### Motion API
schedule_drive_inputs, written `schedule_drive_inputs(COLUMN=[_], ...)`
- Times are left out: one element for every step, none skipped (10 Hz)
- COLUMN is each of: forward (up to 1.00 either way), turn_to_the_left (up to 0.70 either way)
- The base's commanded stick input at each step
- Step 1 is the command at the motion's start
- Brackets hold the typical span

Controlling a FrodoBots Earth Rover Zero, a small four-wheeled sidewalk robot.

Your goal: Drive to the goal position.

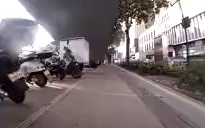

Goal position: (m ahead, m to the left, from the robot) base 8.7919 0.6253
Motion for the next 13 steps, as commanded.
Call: schedule_drive_inputs(forward=[0.7,0.7,0.7,0.7,0.7,0.7,0.7,0.7,0.7,0.7,0.7,0.7,0.7], turn_to_the_left=[-0.01,-0.01,-0.01,0.0,0.0,0.0,0.0,0.0,0.0,0.0,0.0,0.0,0.0])
